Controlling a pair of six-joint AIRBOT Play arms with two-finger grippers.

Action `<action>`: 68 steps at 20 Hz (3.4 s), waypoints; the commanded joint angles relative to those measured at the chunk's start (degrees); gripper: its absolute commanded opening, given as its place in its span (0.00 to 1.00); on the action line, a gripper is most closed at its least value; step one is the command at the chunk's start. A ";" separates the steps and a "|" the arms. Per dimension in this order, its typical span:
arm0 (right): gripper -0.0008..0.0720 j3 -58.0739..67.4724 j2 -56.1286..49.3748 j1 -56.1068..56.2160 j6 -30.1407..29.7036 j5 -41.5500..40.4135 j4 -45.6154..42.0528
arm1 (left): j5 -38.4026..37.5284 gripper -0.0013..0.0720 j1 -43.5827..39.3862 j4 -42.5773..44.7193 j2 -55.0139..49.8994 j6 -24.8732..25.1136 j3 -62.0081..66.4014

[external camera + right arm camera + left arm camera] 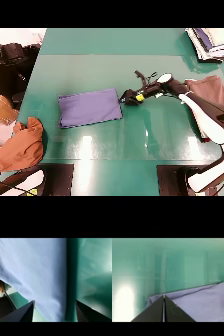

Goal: Fold the shirts.

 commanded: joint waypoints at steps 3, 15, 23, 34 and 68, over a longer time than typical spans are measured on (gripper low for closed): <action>0.71 10.23 -9.51 7.37 0.22 -1.20 6.08 | 0.70 0.05 -1.73 -1.09 0.04 -0.04 0.02; 0.03 21.90 -0.87 -5.20 3.54 -2.51 -7.04 | 0.22 0.05 -6.56 -6.10 0.04 -0.24 0.02; 0.03 21.88 14.16 -34.82 11.50 0.17 -24.33 | 6.34 0.05 -18.29 -6.14 0.04 -0.11 0.02; 0.03 21.94 19.56 -49.48 12.26 -4.46 -22.88 | 6.75 0.05 -18.34 -6.49 0.04 -0.52 0.02; 0.86 21.84 30.71 -58.77 20.65 34.34 -51.52 | 2.75 0.05 -18.34 -6.12 0.04 2.99 0.02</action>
